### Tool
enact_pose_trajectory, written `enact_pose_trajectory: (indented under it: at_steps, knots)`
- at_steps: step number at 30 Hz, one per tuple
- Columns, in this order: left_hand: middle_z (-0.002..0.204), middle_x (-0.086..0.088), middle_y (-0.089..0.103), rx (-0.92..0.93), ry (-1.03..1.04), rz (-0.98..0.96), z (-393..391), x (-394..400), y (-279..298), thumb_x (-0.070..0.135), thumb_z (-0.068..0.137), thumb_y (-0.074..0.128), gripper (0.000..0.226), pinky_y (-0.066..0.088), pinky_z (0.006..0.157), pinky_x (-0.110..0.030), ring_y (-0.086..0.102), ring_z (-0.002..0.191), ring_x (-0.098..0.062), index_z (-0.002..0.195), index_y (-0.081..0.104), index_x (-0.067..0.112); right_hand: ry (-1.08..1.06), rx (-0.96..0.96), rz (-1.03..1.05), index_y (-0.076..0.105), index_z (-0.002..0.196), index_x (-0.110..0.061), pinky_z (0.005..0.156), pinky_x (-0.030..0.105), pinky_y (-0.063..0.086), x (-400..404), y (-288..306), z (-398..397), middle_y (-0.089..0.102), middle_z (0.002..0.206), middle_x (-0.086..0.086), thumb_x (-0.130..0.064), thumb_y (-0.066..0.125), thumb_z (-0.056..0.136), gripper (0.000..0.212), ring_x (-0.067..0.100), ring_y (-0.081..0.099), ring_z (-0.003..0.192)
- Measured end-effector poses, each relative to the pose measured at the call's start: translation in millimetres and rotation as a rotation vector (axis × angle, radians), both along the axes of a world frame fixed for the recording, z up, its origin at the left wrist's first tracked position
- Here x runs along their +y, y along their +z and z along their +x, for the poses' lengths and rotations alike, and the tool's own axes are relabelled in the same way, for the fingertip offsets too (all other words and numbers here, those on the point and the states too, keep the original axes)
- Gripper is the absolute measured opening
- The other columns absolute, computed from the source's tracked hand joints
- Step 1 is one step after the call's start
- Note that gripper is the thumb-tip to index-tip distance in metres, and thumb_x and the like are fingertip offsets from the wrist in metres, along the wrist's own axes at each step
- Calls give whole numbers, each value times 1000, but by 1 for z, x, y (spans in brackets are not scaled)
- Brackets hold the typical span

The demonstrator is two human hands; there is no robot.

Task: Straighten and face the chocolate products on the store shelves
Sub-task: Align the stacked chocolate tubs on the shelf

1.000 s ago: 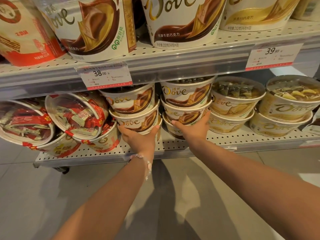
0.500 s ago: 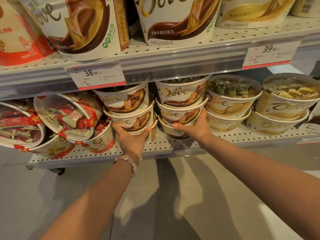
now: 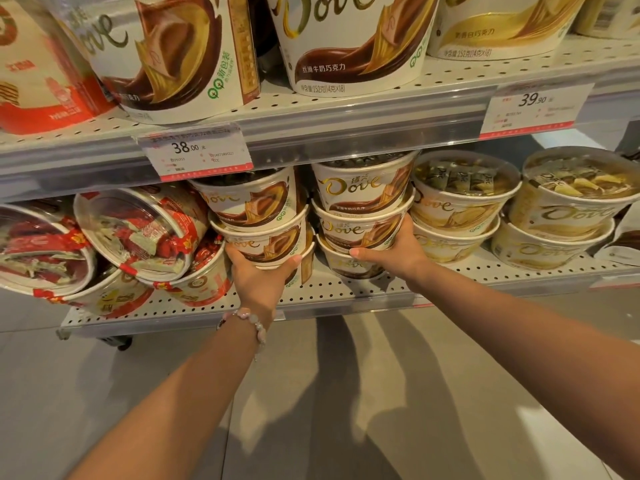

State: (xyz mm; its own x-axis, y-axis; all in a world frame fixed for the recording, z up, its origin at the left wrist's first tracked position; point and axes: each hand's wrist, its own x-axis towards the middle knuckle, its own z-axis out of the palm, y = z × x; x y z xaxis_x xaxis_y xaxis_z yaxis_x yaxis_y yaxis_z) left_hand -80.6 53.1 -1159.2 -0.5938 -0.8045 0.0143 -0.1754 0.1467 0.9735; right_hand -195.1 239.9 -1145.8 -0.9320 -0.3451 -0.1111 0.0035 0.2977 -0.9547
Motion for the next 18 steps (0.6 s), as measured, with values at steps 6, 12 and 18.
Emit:
enact_pose_trajectory:
  at_steps: [6, 12, 18]
  knots:
    - [150, -9, 27, -49, 115, -12, 3, 18, 9, 21, 61, 87, 115, 26, 107, -32, 29, 137, -25, 147, 10, 19, -3, 31, -21, 10, 147, -18, 110, 41, 34, 3, 2, 8, 40, 145, 3, -28, 88, 59, 118, 20, 38, 132]
    - [127, -18, 43, -100, 124, 36, -1, 82, 16, 14, 75, 73, 54, 41, 97, -34, 44, 118, -31, 117, 40, 7, -262, 203, 21, 31, 138, -24, 84, 32, 48, 50, -3, 25, 60, 115, 1, -43, 64, 82, 68, 19, 60, 105]
    - [80, 0, 55, -210, -323, 106, -43, 155, 31, 15, 79, 69, 28, 51, 70, -30, 57, 77, -18, 96, 47, 20, -508, 167, 83, 34, 135, -11, 99, 41, 42, 109, -2, -5, 47, 130, 12, -31, 71, 78, 71, 27, 49, 117]
